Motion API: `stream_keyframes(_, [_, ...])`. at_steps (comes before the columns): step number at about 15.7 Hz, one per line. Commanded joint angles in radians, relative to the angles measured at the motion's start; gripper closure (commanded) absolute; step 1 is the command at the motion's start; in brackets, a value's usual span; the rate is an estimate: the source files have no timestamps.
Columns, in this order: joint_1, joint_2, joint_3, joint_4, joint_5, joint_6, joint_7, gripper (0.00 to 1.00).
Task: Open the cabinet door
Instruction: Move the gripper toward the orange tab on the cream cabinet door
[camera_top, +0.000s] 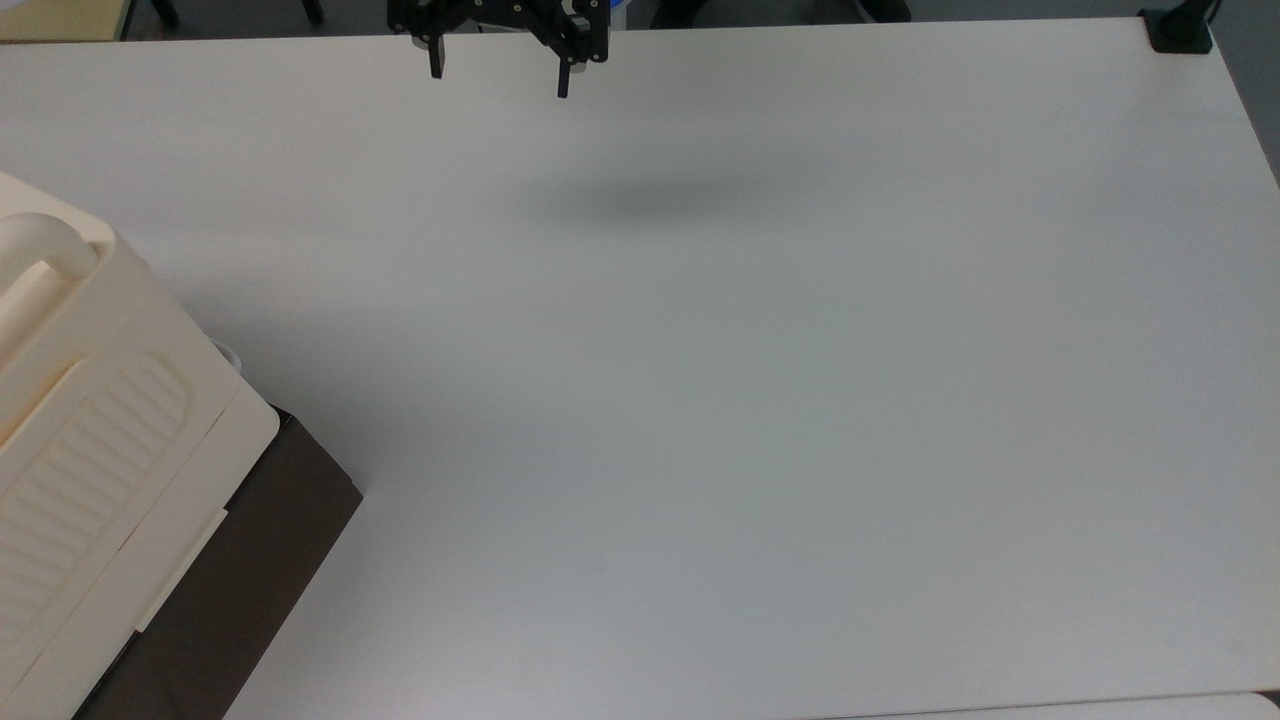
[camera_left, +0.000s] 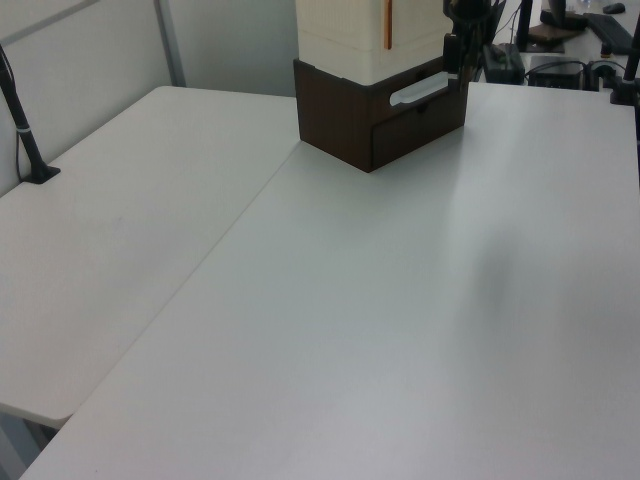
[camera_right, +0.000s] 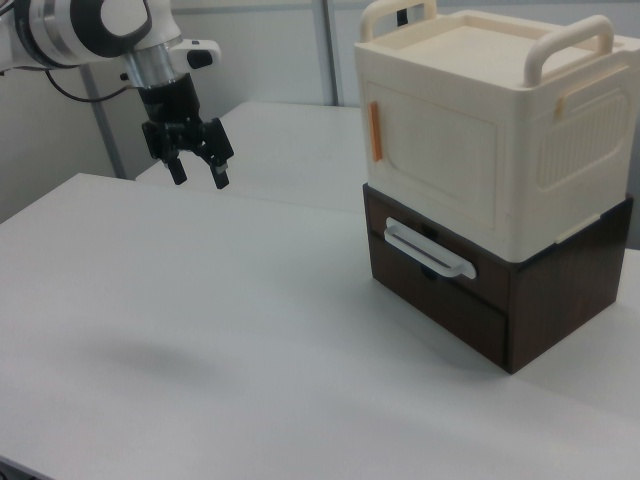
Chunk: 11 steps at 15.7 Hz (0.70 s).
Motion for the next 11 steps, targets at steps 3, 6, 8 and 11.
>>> stream_keyframes(3, [0.003,-0.011,0.002,-0.009,-0.015,-0.015,0.016,0.00])
stream_keyframes(6, [0.003,-0.008,0.001,-0.011,-0.015,-0.013,0.013,0.00])
stream_keyframes(8, [0.000,-0.008,0.001,-0.017,-0.013,-0.016,0.008,0.00])
stream_keyframes(11, [-0.011,-0.004,-0.013,-0.009,-0.009,-0.004,0.005,0.00])
